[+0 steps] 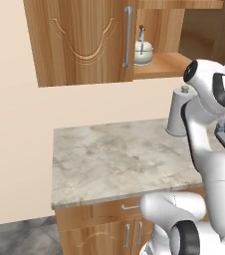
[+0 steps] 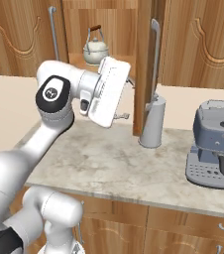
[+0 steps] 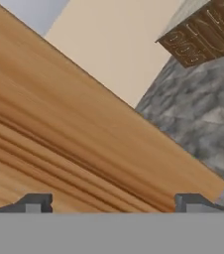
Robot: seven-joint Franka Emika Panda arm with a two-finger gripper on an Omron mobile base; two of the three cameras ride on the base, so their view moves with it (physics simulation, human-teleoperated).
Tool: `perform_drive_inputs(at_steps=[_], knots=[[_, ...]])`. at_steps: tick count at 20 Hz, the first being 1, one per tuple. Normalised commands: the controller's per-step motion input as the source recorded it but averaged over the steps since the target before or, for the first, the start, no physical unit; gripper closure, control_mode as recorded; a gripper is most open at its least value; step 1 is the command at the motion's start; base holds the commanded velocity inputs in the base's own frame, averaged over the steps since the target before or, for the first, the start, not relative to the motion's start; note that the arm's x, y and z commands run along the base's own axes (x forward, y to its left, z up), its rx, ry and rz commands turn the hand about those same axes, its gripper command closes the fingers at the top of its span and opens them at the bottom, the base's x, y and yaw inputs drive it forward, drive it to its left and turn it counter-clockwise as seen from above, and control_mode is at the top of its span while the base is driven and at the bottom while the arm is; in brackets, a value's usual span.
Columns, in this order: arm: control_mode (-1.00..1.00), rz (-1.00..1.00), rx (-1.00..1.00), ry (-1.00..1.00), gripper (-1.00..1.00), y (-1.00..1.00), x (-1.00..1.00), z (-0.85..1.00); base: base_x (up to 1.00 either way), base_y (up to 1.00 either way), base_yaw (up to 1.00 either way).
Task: Open the cabinet, pick the kettle from the cabinet, and place it in the sink.
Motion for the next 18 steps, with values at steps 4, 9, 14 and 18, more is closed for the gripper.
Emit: perform_drive_inputs(at_steps=[4, 9, 14, 18], knots=[[-1.0, 0.06, -0.11, 0.3, -1.0, -0.42, 0.0, 0.0, 0.0, 0.0, 0.0], [-1.0, 0.1, -0.09, 0.34, -1.0, -0.28, -0.01, 0.01, 0.0, 0.0, 0.0], [-1.0, 0.17, -0.05, 0.28, -1.0, -0.12, -0.1, 0.04, 0.0, 0.0, 0.0], [-1.0, 0.19, -0.05, 0.33, -1.0, -0.04, -0.09, 0.01, 0.0, 0.0, 0.0]])
